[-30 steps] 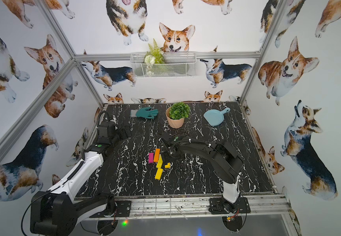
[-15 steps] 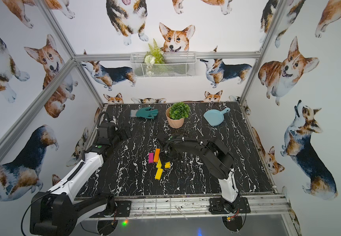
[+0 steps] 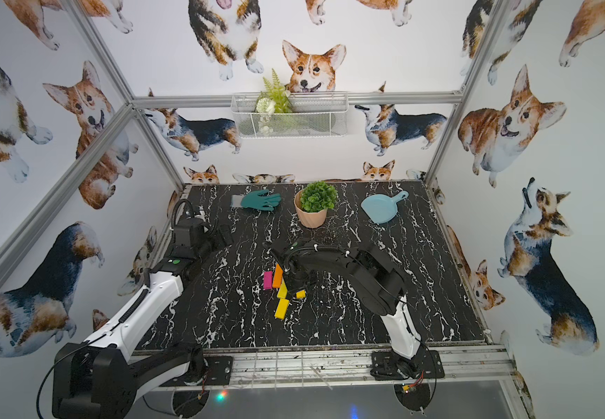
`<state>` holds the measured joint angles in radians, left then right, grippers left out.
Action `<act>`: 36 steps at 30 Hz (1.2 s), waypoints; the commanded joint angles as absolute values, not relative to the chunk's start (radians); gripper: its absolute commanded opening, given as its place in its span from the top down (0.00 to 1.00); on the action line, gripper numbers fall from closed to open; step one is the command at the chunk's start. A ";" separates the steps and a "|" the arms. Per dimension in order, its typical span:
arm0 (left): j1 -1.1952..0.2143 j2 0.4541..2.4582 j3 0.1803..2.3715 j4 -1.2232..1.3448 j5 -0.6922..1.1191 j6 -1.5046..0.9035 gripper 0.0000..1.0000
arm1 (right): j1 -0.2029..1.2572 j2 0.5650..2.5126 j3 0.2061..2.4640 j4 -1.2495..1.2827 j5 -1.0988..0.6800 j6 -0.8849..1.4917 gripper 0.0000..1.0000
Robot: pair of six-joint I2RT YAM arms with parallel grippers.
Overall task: Assemble the letter p with building blocks
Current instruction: Pick up the building block from the center of the board, then assemble the building block at the center of the board.
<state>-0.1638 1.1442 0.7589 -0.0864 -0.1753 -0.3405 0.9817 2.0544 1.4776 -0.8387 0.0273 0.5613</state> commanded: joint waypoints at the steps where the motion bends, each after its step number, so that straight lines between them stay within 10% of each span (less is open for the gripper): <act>1: -0.165 1.135 0.756 -0.068 -0.189 -0.339 0.00 | 0.982 2.061 1.481 -0.864 0.035 0.567 0.65; 20: -0.164 1.193 0.785 -0.034 -0.125 -0.331 0.00 | 0.739 1.687 1.197 -0.730 0.025 0.713 0.72; 36: -0.164 1.185 0.789 -0.044 -0.088 -0.345 0.00 | 0.678 1.857 1.246 -0.707 -0.067 0.670 0.72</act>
<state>-0.1642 1.1969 0.7856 -0.0509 -0.0990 -0.3408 0.6788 1.8400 1.2346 -0.7094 -0.0372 0.6746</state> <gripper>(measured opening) 0.999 0.303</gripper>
